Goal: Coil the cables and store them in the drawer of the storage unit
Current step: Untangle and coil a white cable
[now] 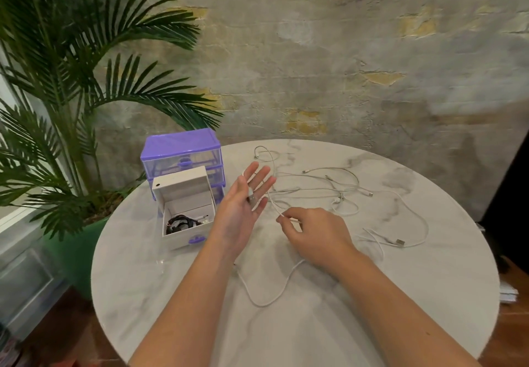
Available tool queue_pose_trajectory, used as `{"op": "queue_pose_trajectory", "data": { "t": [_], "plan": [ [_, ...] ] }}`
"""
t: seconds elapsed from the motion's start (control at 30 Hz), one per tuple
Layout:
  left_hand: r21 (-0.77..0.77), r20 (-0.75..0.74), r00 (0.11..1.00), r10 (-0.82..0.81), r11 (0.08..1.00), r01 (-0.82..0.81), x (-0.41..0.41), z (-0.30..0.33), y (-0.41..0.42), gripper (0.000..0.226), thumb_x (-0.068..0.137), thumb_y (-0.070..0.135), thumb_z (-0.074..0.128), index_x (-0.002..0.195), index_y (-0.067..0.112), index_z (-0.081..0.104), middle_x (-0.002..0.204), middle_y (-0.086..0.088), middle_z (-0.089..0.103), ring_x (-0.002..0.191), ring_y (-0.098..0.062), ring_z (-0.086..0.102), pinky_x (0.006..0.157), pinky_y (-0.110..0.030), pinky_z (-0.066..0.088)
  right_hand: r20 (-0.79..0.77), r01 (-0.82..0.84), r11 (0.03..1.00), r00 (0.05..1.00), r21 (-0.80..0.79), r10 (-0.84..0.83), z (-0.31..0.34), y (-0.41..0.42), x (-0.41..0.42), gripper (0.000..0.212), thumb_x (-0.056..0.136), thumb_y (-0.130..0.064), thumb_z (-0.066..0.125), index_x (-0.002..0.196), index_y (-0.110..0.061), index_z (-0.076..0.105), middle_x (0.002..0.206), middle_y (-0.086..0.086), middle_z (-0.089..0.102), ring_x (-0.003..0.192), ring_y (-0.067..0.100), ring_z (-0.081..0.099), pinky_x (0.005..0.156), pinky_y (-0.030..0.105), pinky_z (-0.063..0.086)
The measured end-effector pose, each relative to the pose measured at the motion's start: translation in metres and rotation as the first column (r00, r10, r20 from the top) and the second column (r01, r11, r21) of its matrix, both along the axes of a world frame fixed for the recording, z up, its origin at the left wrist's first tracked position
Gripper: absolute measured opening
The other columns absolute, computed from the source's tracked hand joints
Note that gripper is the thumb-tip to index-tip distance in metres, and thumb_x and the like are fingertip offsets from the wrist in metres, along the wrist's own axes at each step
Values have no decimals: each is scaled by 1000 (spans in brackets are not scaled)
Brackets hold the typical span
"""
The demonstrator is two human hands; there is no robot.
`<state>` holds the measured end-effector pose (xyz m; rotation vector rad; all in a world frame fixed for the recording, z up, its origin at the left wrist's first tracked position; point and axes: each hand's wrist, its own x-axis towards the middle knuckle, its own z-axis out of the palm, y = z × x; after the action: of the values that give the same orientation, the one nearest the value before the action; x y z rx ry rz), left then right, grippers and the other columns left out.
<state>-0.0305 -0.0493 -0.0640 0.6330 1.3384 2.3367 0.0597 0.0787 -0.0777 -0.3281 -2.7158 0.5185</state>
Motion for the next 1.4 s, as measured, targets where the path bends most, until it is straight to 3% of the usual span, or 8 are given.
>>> {"op": "queue_pose_trajectory", "data": {
  "t": [0.23,0.47,0.67,0.8,1.0,1.13,1.23,1.4],
  "plan": [
    [-306,-245,969,37,945,-113,5,-11,3,37,105,35,28,125,25,58,121,6,68,113,-7,63,103,-32,41,-239,-89,975,970,-202,39,4,0,7,27,78,-39,38,77,-21,58,64,-6,57,66,12,52,63,31,40],
    [-449,-259,966,-9,887,-112,9,-17,5,32,104,18,35,109,12,66,94,-7,73,96,-15,68,95,-33,45,-434,-209,921,899,-329,49,0,7,4,13,96,-36,55,97,-40,67,72,-17,64,62,10,51,59,25,40],
    [-411,-193,980,-56,911,-29,14,-14,8,42,101,18,35,77,12,68,56,4,34,57,-14,46,66,-20,43,-492,-131,886,862,-444,-119,0,13,0,10,89,-45,63,92,-42,73,82,-23,68,64,9,51,65,28,43],
    [-239,-2,997,-75,968,72,12,-12,10,38,100,23,39,65,15,52,57,3,25,53,-13,31,65,-26,32,-393,-26,900,905,-436,-165,-3,17,-4,25,89,-57,55,95,-36,68,55,-7,45,54,9,43,55,28,34],
    [76,287,957,-43,997,22,-1,-8,-1,36,99,24,40,63,21,37,50,8,26,44,-8,31,64,-24,36,-248,-48,903,967,-427,-66,-11,15,-8,20,101,-43,41,105,-29,55,72,-10,54,71,8,51,71,37,44],
    [227,378,916,-135,973,49,-5,-8,-6,37,98,24,39,62,23,34,50,9,30,46,-7,35,68,-24,41,-116,140,943,976,-301,-182,-7,21,-6,26,96,-52,46,92,-32,63,68,-10,56,70,12,54,60,31,36],
    [291,384,902,-198,953,85,-6,-8,-9,37,101,25,37,65,22,41,51,9,30,47,-7,36,73,-23,37,-107,221,939,961,-263,-256,-6,22,-3,31,95,-55,45,94,-33,67,70,-10,58,74,15,57,62,30,39],
    [331,346,916,-203,940,84,-5,-6,-10,31,104,25,35,104,19,65,63,11,39,49,-5,34,71,-21,31,-126,102,973,983,-206,-130,-8,17,-7,41,99,-21,36,133,-32,57,98,-9,51,103,16,54,79,32,44]
  ]
}}
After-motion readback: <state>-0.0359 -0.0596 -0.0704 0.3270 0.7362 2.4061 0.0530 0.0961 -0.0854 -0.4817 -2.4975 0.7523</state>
